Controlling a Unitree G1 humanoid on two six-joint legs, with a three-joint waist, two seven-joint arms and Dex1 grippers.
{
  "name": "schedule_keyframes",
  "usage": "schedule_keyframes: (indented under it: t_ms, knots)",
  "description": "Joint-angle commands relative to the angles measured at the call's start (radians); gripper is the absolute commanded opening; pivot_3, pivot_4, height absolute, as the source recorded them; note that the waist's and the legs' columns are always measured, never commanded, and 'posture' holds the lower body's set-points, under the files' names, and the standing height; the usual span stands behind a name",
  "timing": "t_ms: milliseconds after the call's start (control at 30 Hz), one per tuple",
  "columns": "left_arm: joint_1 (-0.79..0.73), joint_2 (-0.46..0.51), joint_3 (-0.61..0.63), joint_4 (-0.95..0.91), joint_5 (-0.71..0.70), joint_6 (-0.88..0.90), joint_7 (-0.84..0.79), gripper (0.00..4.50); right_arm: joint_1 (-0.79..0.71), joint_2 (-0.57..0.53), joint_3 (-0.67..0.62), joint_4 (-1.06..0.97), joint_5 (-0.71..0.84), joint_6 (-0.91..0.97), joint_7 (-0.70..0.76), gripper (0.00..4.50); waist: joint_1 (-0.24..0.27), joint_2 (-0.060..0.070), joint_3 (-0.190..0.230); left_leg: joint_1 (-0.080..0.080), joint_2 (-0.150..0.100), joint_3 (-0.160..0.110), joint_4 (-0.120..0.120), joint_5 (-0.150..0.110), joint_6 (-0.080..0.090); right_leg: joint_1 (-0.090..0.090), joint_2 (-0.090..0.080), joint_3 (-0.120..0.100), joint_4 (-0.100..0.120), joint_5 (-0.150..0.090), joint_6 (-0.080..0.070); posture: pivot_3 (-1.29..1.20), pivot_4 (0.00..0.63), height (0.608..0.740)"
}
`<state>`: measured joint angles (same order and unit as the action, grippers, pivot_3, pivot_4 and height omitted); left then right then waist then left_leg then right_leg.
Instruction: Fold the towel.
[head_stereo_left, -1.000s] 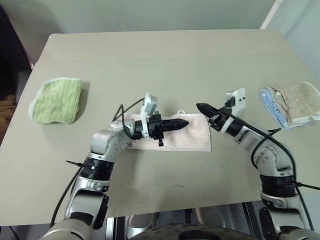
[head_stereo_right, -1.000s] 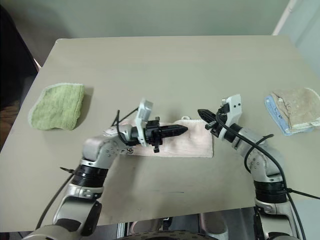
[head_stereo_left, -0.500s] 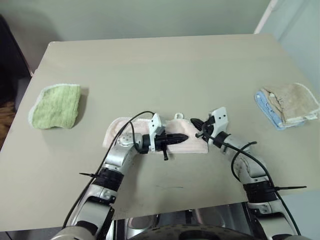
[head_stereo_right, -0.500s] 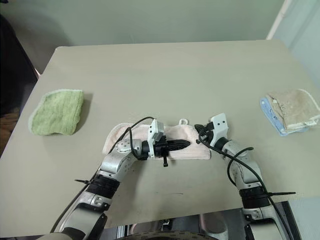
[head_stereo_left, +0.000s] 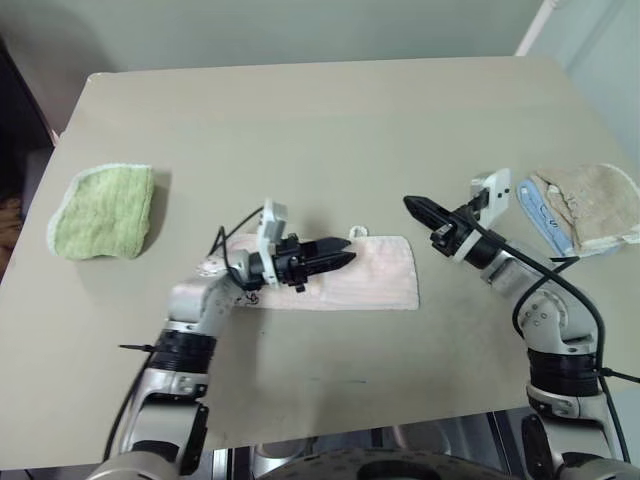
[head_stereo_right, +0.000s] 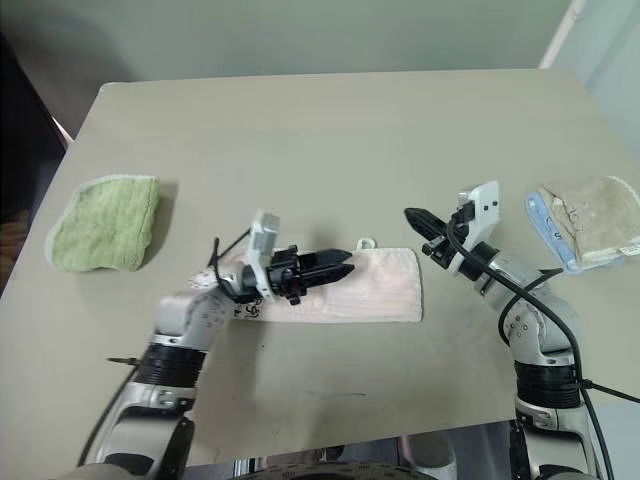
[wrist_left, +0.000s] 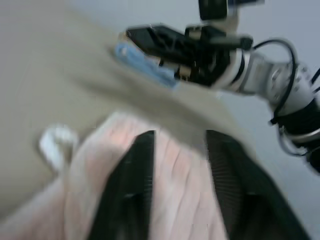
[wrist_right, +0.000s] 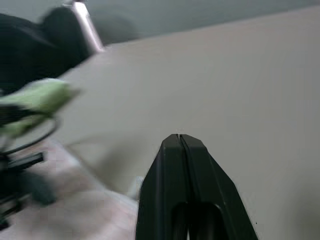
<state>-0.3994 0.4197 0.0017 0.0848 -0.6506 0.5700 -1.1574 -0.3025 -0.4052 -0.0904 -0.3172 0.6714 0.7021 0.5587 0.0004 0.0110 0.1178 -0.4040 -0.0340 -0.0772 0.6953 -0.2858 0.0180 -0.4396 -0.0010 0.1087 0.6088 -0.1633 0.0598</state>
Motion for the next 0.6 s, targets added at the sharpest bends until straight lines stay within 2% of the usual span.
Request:
schedule_keyframes:
  t_ms: [33, 167, 333, 433, 533, 600]
  knots:
    - [-0.034, 0.084, 0.148, -0.064, -0.106, 0.11, 0.057, 3.16, -0.018, -0.04, 0.024, -0.104, 0.056, 0.048, 0.05, 1.28, 0.0, 0.0, 0.0, 0.0, 0.001, 0.0, -0.001, 0.0, 0.0, 0.0, 0.001, 0.0, -0.001, 0.0, 0.0, 0.0, 0.15, 0.74]
    - [-0.042, 0.195, 0.262, -0.061, -0.205, 0.251, 0.088, 4.5, -0.017, -0.062, 0.067, -0.132, 0.062, 0.067, 0.084, 2.65, 0.0, 0.0, 0.0, 0.001, 0.002, 0.0, -0.003, -0.001, 0.0, 0.0, 0.001, 0.0, -0.001, -0.002, -0.001, 0.0, 0.15, 0.74]
    - [0.016, 0.385, 0.391, -0.042, -0.339, 0.501, 0.088, 4.5, 0.0, -0.113, 0.15, -0.139, 0.019, 0.056, 0.15, 4.44, 0.0, -0.002, 0.001, 0.001, 0.002, 0.0, -0.005, -0.001, 0.0, -0.001, 0.001, 0.0, -0.001, -0.004, -0.003, 0.0, 0.15, 0.74]
    - [0.093, 0.457, 0.453, -0.061, -0.392, 0.61, 0.111, 4.5, 0.007, -0.119, 0.177, -0.136, 0.021, 0.055, 0.175, 4.47, -0.002, -0.002, 0.001, 0.003, 0.002, 0.0, -0.008, -0.001, -0.001, -0.002, 0.001, 0.0, -0.001, -0.007, -0.009, 0.0, 0.15, 0.74]
    - [0.154, 0.472, 0.543, -0.066, -0.454, 0.736, 0.217, 4.5, 0.005, -0.108, 0.199, -0.134, 0.027, 0.052, 0.197, 4.47, -0.001, -0.003, 0.001, 0.004, 0.002, 0.0, -0.012, 0.0, -0.003, -0.003, 0.001, 0.0, 0.0, -0.009, -0.012, 0.0, 0.15, 0.74]
    - [0.209, 0.469, 0.576, -0.111, -0.44, 0.77, 0.3, 4.5, -0.006, -0.095, 0.213, -0.116, 0.014, 0.045, 0.196, 4.47, -0.001, -0.004, 0.002, 0.004, 0.003, 0.0, -0.013, 0.001, -0.004, -0.004, 0.002, -0.001, 0.001, -0.009, -0.013, 0.0, 0.15, 0.74]
